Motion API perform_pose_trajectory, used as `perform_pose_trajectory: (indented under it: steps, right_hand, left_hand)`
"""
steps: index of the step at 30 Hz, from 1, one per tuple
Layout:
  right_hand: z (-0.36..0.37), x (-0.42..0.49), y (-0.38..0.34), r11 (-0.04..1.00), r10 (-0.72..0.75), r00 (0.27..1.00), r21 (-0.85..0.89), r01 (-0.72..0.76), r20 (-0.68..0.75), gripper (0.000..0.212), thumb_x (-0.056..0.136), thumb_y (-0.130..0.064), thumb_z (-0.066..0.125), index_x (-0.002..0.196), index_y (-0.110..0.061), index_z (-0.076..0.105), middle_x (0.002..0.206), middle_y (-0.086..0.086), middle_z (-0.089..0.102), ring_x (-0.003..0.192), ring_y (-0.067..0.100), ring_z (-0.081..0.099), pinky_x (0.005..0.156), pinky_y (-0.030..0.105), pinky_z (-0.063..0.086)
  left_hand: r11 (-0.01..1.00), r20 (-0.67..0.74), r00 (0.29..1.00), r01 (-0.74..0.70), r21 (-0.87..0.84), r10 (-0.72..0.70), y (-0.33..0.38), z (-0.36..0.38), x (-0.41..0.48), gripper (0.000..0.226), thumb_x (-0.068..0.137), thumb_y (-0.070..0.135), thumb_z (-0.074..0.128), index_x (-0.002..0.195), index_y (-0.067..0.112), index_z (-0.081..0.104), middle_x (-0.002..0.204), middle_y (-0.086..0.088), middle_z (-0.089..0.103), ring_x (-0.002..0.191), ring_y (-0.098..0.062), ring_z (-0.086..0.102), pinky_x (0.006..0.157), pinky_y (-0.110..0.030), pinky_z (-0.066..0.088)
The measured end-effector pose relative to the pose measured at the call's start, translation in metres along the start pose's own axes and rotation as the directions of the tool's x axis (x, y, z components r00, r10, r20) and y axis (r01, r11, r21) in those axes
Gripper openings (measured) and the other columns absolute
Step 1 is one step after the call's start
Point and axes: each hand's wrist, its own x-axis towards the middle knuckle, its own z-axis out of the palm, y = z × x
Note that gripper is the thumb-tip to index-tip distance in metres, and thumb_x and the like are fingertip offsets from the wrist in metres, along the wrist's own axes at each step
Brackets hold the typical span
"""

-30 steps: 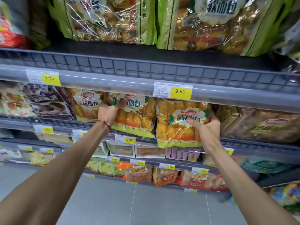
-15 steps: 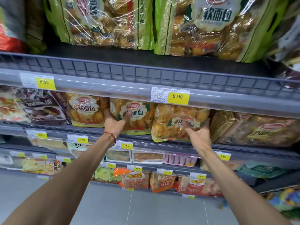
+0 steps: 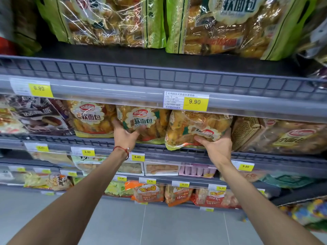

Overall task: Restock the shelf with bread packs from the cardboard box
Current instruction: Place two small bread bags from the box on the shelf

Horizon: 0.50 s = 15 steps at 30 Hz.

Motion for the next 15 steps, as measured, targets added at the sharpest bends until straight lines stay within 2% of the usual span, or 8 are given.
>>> perform_pose_trajectory:
  steps: [2, 5, 8, 10, 12, 15]
  right_hand:
    - [0.0011, -0.0028, -0.0023, 1.0, -0.009, 1.0, -0.009, 0.009, -0.024, 0.098, 0.062, -0.027, 0.099, 0.14, -0.008, 0.043, 0.11, -0.004, 0.061, 0.102, 0.016, 0.058, 0.091, 0.023, 0.044]
    - [0.0017, -0.0044, -0.0037, 1.0, 0.002, 0.999, -0.027, -0.003, -0.053, 0.1, 0.062, -0.029, 0.099, 0.141, -0.007, 0.041, 0.112, -0.001, 0.062, 0.102, 0.016, 0.057, 0.092, 0.024, 0.044]
    - [0.0012, -0.0059, -0.0044, 1.0, 0.003, 0.994, -0.003, -0.003, -0.109, 0.096, 0.062, -0.03, 0.099, 0.137, -0.008, 0.044, 0.116, 0.003, 0.066, 0.104, 0.02, 0.061, 0.095, 0.03, 0.048]
    - [0.0002, -0.008, -0.0033, 1.0, 0.003, 0.989, 0.013, -0.001, -0.149, 0.092, 0.062, -0.031, 0.099, 0.133, -0.008, 0.046, 0.117, 0.003, 0.066, 0.106, 0.023, 0.063, 0.096, 0.032, 0.049]
    - [0.0001, -0.009, -0.0023, 1.0, 0.014, 0.984, 0.017, -0.011, -0.18, 0.089, 0.061, -0.032, 0.099, 0.129, -0.008, 0.047, 0.115, 0.004, 0.067, 0.105, 0.025, 0.064, 0.091, 0.03, 0.048]
    - [0.0036, -0.0072, -0.0007, 1.0, 0.016, 0.981, -0.008, -0.018, -0.192, 0.093, 0.059, -0.038, 0.1, 0.129, -0.009, 0.046, 0.113, 0.01, 0.07, 0.104, 0.03, 0.067, 0.094, 0.04, 0.054]
  left_hand:
    - [1.0, -0.022, 1.0, -0.004, 0.022, 0.005, -0.0015, -0.0014, 0.0035, 0.112, 0.048, 0.071, 0.085, 0.134, 0.02, 0.034, 0.131, -0.009, 0.049, 0.121, -0.027, 0.053, 0.105, -0.047, 0.047]
    - [0.993, -0.036, 0.999, 0.013, 0.118, -0.009, -0.0007, -0.0019, 0.0069, 0.11, 0.057, 0.061, 0.087, 0.141, 0.014, 0.032, 0.14, -0.016, 0.035, 0.13, -0.036, 0.041, 0.11, -0.048, 0.039]
    - [1.0, -0.033, 0.999, 0.014, 0.024, -0.014, -0.0033, -0.0051, 0.0113, 0.104, 0.054, 0.058, 0.09, 0.134, 0.022, 0.035, 0.133, -0.011, 0.047, 0.124, -0.029, 0.051, 0.107, -0.049, 0.044]
    - [0.999, -0.032, 0.999, 0.034, -0.022, -0.035, -0.0036, -0.0069, 0.0095, 0.092, 0.062, 0.04, 0.092, 0.13, 0.021, 0.033, 0.127, -0.009, 0.055, 0.117, -0.024, 0.056, 0.104, -0.044, 0.047]
    - [0.999, -0.048, 0.998, 0.036, -0.041, -0.038, -0.0045, -0.0047, 0.0081, 0.092, 0.069, 0.024, 0.09, 0.136, 0.014, 0.029, 0.126, -0.009, 0.055, 0.115, -0.021, 0.055, 0.1, -0.033, 0.045]
    - [0.999, -0.061, 0.998, 0.012, -0.042, -0.015, -0.0015, -0.0007, 0.0054, 0.097, 0.07, 0.022, 0.089, 0.141, 0.011, 0.024, 0.128, -0.008, 0.053, 0.113, -0.018, 0.052, 0.096, -0.026, 0.039]
